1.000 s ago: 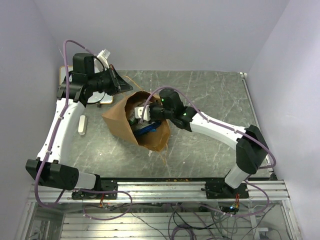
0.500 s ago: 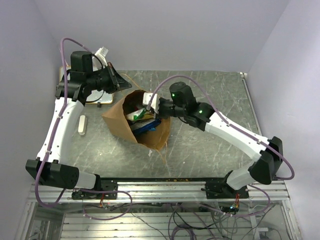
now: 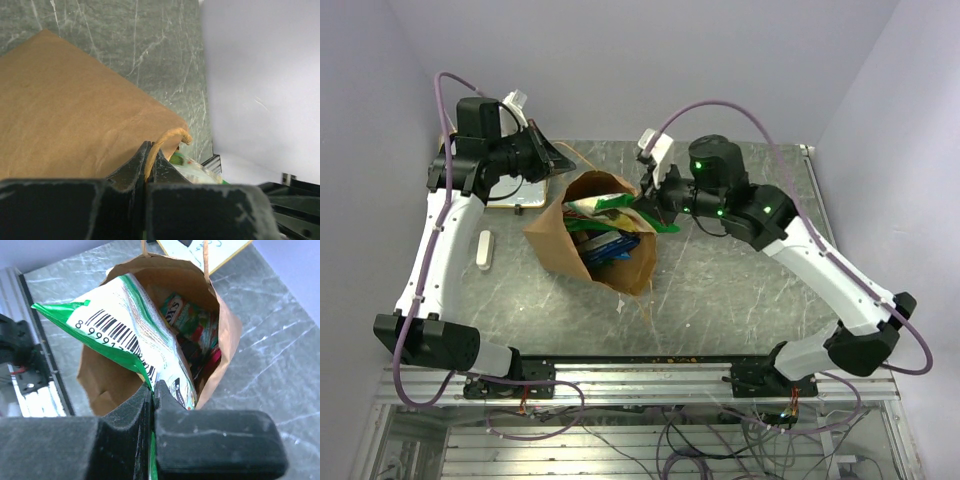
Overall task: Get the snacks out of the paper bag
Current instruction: Take out the snack from the paper bag, then place the snack at the center of the board, then take out the snack from the paper bag.
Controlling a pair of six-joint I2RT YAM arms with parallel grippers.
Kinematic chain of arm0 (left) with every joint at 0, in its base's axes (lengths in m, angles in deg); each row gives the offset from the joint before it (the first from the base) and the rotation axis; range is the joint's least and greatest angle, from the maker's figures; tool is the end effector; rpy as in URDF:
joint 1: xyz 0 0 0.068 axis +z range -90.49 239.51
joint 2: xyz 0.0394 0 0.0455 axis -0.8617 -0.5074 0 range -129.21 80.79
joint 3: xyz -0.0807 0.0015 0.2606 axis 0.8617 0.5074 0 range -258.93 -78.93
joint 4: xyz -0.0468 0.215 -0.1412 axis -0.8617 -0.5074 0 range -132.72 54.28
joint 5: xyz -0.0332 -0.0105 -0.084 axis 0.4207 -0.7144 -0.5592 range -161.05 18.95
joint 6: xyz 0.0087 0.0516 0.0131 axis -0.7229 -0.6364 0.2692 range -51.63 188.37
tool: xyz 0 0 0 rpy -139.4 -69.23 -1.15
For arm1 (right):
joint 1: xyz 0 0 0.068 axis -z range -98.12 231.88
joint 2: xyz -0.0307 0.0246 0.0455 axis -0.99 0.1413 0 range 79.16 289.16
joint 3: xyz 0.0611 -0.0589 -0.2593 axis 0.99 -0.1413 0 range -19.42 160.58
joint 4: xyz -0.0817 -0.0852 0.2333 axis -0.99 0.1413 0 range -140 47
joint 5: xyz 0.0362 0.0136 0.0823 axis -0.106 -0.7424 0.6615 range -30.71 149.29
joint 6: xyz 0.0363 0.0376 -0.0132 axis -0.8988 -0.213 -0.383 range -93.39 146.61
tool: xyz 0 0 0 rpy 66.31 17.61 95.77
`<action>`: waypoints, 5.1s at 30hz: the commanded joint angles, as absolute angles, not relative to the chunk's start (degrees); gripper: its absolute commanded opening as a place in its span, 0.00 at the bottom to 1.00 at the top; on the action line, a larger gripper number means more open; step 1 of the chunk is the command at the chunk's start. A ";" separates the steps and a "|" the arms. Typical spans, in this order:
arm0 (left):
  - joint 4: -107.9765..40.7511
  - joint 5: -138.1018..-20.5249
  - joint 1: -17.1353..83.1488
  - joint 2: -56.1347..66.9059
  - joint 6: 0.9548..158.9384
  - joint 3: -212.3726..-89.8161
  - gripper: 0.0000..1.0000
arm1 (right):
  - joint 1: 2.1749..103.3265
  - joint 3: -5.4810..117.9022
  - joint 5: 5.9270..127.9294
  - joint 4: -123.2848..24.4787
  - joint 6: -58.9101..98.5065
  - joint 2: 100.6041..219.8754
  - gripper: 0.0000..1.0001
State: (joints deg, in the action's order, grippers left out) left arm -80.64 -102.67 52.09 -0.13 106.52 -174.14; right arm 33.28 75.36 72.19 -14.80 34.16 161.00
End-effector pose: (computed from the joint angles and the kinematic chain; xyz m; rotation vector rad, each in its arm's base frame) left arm 0.2859 -0.0560 0.4396 -0.2371 2.1828 -1.0444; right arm 0.1981 0.2366 0.4470 -1.0791 1.6998 0.6851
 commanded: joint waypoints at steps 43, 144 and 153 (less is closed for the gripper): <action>-79.03 -100.47 53.35 5.36 106.56 -168.80 0.07 | 56.91 78.79 53.80 -40.76 -14.02 169.41 0.00; -85.36 -98.74 45.09 9.57 99.72 -164.50 0.07 | 29.17 46.37 79.89 -48.49 86.98 175.33 0.36; -85.24 -99.02 45.09 9.25 99.59 -164.57 0.07 | 29.19 45.09 81.89 -48.10 86.60 174.76 0.43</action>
State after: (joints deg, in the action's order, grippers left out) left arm -84.84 -99.17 45.42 9.18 100.79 -162.87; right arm 29.04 44.78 79.97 -48.39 86.05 174.90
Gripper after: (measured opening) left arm 0.078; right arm 0.414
